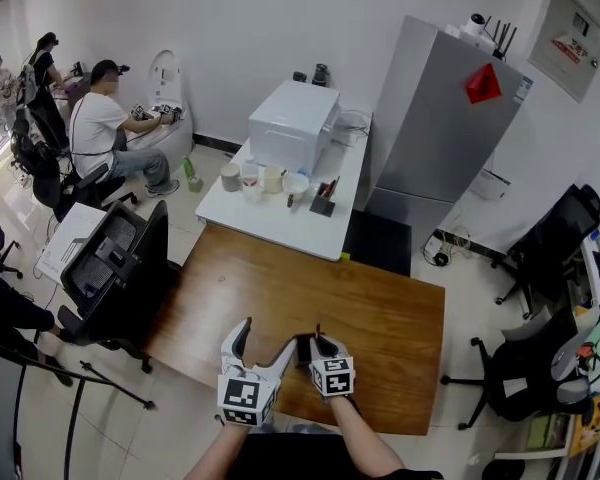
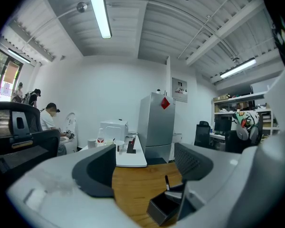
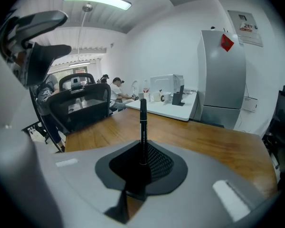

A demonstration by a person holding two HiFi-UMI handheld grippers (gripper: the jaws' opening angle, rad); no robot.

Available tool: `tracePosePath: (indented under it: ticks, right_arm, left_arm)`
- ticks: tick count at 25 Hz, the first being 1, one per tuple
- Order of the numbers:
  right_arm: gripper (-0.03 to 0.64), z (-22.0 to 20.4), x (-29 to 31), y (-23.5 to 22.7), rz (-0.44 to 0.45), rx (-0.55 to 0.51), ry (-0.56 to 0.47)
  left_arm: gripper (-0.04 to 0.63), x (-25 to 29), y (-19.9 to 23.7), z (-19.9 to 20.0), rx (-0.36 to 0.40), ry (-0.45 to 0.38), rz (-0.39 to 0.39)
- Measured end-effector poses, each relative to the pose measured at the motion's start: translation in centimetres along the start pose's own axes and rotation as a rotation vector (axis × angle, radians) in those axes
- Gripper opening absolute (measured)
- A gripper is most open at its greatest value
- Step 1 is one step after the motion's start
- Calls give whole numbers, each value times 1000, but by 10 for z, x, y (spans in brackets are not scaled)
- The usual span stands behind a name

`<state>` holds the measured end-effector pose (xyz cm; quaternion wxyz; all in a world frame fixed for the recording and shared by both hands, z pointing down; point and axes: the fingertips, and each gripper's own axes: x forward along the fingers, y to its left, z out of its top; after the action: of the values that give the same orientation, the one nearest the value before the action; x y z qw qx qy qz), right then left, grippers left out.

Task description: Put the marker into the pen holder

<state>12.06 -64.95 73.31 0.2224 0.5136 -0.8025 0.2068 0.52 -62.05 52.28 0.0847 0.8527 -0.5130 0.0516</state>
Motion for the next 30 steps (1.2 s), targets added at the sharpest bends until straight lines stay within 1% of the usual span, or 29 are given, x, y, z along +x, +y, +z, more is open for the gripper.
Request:
tracePosePath:
  ticks: [4, 8, 13, 16, 17, 19, 22, 25, 27, 30]
  right_arm:
    - [38, -15, 3, 3, -3, -6, 59]
    - [38, -29, 5, 1, -20, 31, 112]
    - [45, -30, 4, 1, -16, 59, 120]
    - [115, -20, -3, 1, -6, 72, 84]
    - [118, -10, -9, 1, -4, 77, 50]
    - [117, 22, -25, 1, 1, 86, -57]
    - [118, 92, -63, 3, 9, 82, -264]
    - [120, 156, -113, 4, -5, 66, -459]
    - [128, 184, -144, 4, -39, 37, -556]
    - [161, 202, -179, 0, -143, -6, -652]
  left_arm:
    - [388, 2, -2, -2, 4, 4, -7]
    - [388, 4, -5, -5, 3, 7, -16]
    - [388, 4, -9, -5, -4, 7, -27]
    - [388, 3, -10, -3, -7, 4, -30]
    - [388, 2, -10, -2, -5, 2, -31]
    - [388, 1, -7, 1, -2, -4, -28]
    - [388, -2, 3, 12, -4, -25, -15]
    - [388, -4, 11, 25, -4, -49, -3]
    - [388, -6, 15, 34, 0, -65, 1]
    - [388, -8, 21, 43, 23, -82, 2]
